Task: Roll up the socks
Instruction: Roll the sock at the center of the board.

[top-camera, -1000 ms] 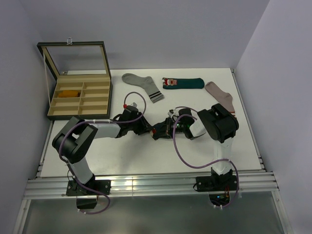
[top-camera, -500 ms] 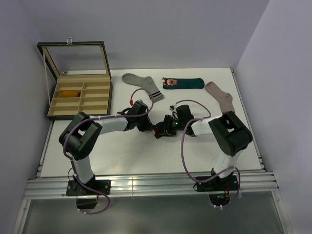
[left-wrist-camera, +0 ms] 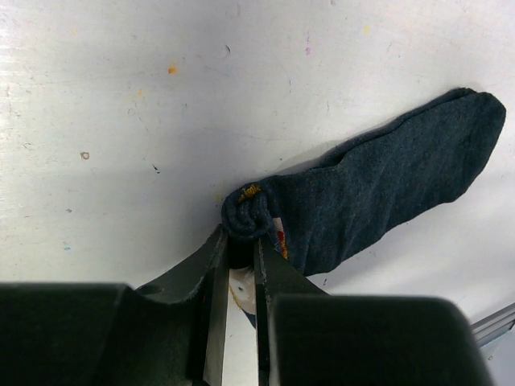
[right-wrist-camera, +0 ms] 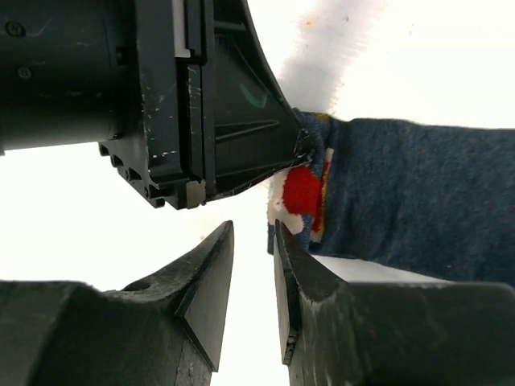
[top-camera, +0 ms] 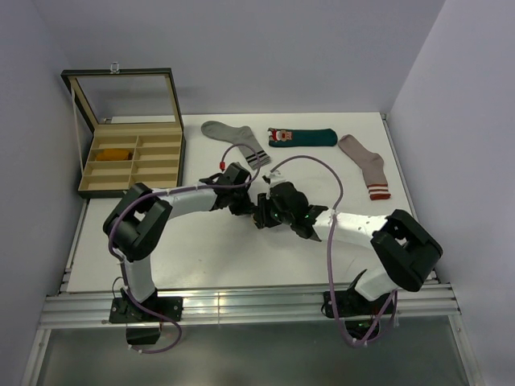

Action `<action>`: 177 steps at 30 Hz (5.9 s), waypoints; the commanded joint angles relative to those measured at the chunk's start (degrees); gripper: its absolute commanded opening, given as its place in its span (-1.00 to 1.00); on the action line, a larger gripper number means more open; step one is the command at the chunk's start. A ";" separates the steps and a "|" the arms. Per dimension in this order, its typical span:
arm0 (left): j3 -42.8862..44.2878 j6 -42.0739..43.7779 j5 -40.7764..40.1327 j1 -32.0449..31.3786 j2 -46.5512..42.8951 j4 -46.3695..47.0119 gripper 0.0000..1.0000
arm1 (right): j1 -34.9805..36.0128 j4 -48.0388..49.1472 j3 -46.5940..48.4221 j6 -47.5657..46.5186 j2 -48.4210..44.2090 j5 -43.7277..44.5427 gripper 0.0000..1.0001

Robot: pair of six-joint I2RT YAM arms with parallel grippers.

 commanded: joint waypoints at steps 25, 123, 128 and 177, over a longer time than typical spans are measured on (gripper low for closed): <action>0.64 0.73 -1.43 -0.01 0.56 -6.69 -0.95 | 6.11 -15.77 11.58 -4.96 17.33 13.66 -0.20; 1.95 1.95 -2.31 1.05 0.90 -8.71 -0.99 | 9.80 3.82 3.49 -11.19 7.40 14.89 -0.12; 1.95 1.87 -2.22 1.05 0.99 -8.89 -0.99 | 12.08 1.89 5.25 -12.07 8.63 19.90 -0.12; -16.15 -4.90 5.43 4.74 -10.35 18.71 0.25 | -22.98 26.14 -0.55 22.21 31.57 -50.76 -0.92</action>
